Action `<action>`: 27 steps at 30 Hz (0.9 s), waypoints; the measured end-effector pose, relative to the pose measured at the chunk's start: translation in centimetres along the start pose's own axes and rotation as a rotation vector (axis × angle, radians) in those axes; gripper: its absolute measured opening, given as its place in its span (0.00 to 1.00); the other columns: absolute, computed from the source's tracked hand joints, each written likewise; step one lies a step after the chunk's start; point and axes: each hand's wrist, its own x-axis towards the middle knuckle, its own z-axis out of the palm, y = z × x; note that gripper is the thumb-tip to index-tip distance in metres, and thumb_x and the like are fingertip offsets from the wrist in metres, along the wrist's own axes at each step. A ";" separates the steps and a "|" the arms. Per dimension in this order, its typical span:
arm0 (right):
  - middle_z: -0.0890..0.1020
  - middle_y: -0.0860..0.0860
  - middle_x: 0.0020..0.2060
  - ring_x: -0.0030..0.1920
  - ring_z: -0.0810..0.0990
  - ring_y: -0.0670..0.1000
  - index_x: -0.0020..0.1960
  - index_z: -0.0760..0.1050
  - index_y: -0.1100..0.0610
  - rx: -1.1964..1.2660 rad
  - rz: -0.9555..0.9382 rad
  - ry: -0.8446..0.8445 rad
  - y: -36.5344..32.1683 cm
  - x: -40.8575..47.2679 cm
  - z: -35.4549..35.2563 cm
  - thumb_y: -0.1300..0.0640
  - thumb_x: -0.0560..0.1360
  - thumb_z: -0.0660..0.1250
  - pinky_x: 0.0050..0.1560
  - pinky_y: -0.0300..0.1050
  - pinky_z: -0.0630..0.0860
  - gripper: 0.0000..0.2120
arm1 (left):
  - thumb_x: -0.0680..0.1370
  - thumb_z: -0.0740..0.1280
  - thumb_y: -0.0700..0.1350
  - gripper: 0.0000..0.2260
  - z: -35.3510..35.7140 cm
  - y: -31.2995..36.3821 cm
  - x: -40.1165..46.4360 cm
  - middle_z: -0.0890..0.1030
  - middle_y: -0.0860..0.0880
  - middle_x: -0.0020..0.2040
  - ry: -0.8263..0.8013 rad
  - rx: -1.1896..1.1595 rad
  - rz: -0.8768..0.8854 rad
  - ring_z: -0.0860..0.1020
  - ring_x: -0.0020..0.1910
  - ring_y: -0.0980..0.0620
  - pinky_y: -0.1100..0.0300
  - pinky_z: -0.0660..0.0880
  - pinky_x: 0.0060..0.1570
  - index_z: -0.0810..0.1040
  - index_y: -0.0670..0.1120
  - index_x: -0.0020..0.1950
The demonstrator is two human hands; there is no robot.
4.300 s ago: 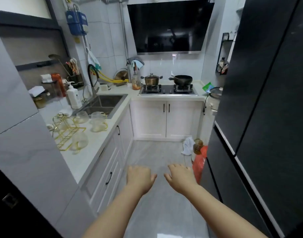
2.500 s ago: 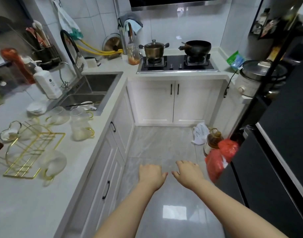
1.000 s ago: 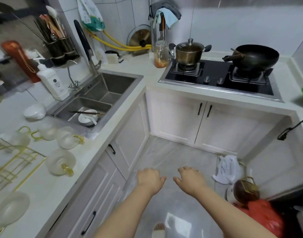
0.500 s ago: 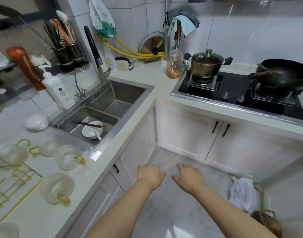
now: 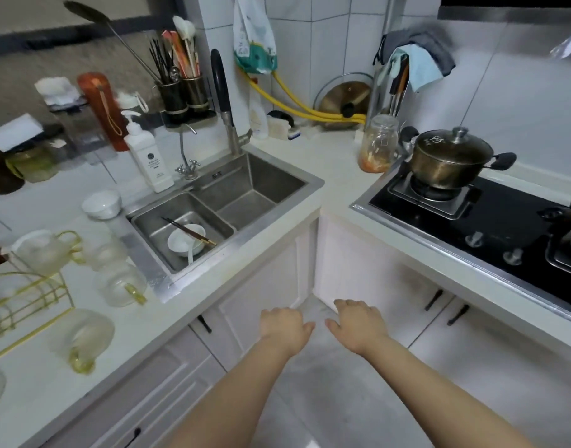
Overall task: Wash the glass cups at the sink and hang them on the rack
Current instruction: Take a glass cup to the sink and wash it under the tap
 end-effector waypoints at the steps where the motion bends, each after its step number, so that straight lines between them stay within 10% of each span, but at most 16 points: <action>1: 0.73 0.54 0.66 0.66 0.70 0.56 0.72 0.62 0.56 -0.006 -0.011 -0.010 0.7 0.4 -0.1 0.44 0.80 0.52 0.63 0.51 0.66 0.25 | 0.81 0.50 0.59 0.23 0.1 0.5 0.2 0.79 0.44 0.58 -0.004 -0.009 -0.015 0.76 0.58 0.44 0.53 0.67 0.55 0.76 0.45 0.60; 27: 0.74 0.54 0.64 0.64 0.72 0.56 0.69 0.66 0.56 -0.042 -0.122 -0.069 -3.3 18.1 -5.3 0.44 0.80 0.52 0.61 0.50 0.68 0.23 | 0.81 0.50 0.58 0.23 -5.4 -7.1 14.8 0.78 0.45 0.60 -0.028 -0.083 -0.143 0.77 0.57 0.45 0.54 0.68 0.54 0.74 0.45 0.63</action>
